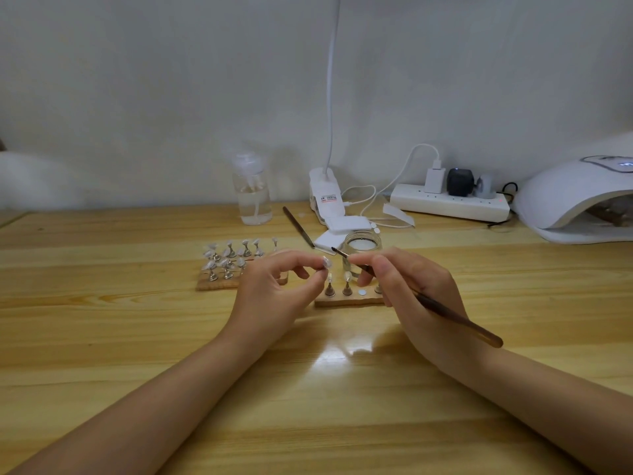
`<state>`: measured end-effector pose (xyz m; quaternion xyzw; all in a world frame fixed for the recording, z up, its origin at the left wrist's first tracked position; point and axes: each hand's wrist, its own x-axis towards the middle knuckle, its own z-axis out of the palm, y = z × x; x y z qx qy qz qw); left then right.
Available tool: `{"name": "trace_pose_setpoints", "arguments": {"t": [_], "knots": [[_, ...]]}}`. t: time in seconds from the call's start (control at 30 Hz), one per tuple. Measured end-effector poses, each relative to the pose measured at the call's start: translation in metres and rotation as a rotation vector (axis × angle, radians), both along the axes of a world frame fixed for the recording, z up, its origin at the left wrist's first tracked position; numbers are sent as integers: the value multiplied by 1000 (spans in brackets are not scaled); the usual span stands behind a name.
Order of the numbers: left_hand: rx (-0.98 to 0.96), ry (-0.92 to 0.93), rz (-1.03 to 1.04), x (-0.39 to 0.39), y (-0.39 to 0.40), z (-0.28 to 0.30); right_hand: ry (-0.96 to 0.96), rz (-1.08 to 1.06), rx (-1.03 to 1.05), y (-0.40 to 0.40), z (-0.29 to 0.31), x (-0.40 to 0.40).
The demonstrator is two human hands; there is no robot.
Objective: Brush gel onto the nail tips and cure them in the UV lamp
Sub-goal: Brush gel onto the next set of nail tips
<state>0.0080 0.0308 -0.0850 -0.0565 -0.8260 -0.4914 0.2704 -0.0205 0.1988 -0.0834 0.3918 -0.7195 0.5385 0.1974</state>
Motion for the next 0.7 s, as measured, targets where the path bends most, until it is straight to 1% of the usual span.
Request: {"name": "trace_pose_setpoints", "arguments": {"t": [0.17, 0.27, 0.43, 0.6, 0.7], "knots": [[-2, -8, -19, 0, 1, 0, -86, -43, -25, -1, 1, 2], [-26, 0, -18, -1, 1, 0, -100, -48, -1, -1, 1, 2], [-14, 13, -30, 0, -1, -1, -146, -57, -1, -1, 0, 1], [6, 6, -19, -1, -1, -2, -163, -13, 9, 0, 0, 1], [17, -11, -22, -1, -2, -2, -140, 42, -3, 1, -1, 2]]}}
